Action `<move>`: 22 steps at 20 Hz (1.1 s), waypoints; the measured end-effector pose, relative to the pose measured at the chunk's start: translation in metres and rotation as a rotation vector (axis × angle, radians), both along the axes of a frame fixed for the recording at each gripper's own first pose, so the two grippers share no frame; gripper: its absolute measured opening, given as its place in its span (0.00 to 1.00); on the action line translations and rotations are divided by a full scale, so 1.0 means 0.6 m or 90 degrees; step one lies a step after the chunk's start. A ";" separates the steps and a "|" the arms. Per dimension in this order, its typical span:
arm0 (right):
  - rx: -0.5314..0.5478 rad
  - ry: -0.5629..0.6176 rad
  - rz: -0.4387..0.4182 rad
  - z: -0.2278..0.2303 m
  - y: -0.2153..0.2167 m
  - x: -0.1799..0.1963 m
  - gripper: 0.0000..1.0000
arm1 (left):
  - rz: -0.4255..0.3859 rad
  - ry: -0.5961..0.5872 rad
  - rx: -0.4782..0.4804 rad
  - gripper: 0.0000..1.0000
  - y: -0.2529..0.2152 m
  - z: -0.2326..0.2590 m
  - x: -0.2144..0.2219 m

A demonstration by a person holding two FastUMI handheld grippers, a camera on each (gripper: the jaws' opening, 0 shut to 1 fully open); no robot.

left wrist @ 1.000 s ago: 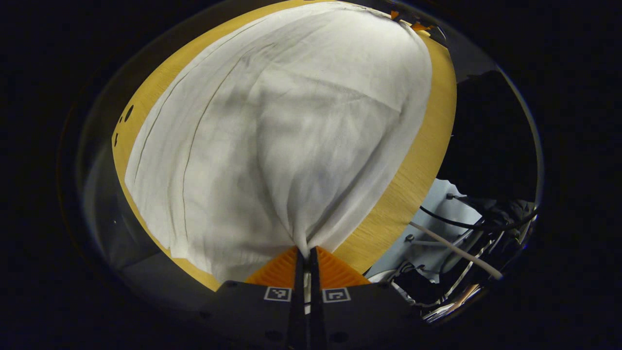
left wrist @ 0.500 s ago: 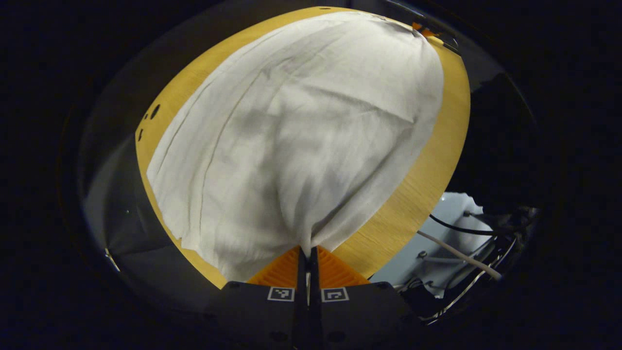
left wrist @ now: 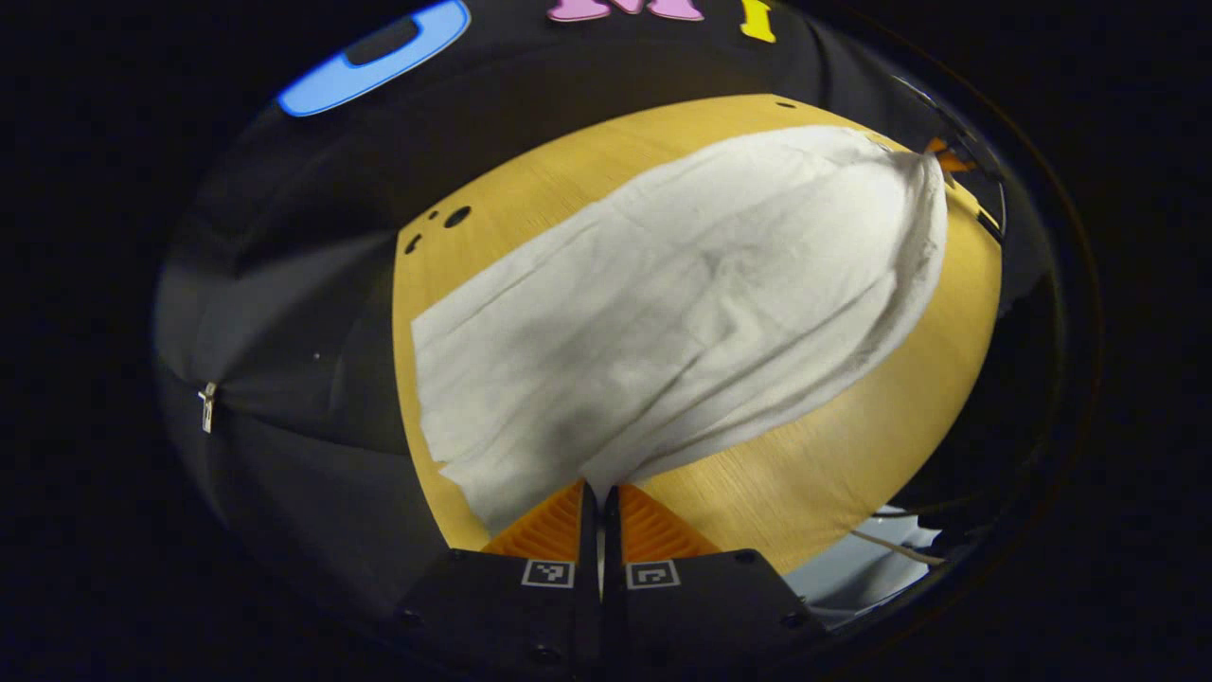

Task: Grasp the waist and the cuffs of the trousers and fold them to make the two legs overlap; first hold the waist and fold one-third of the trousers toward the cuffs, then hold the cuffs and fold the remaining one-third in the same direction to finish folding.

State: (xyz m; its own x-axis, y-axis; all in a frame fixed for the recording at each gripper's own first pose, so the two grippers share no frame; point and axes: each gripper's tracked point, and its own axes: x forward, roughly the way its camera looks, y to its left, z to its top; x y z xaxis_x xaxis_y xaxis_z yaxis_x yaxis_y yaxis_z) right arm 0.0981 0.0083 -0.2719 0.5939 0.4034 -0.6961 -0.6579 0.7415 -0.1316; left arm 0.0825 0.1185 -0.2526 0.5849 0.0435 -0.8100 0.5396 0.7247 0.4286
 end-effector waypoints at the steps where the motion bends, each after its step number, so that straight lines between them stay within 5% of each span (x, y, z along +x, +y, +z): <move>1: 0.018 -0.009 -0.022 0.015 -0.002 0.014 0.06 | 0.008 -0.014 -0.010 0.05 -0.010 0.010 0.020; 13: 0.151 0.003 -0.188 0.030 0.000 0.171 0.05 | 0.109 -0.079 -0.087 0.05 -0.050 0.055 0.242; 22: 0.273 0.139 -0.336 -0.052 0.026 0.258 0.05 | 0.194 -0.022 -0.077 0.05 -0.040 -0.034 0.308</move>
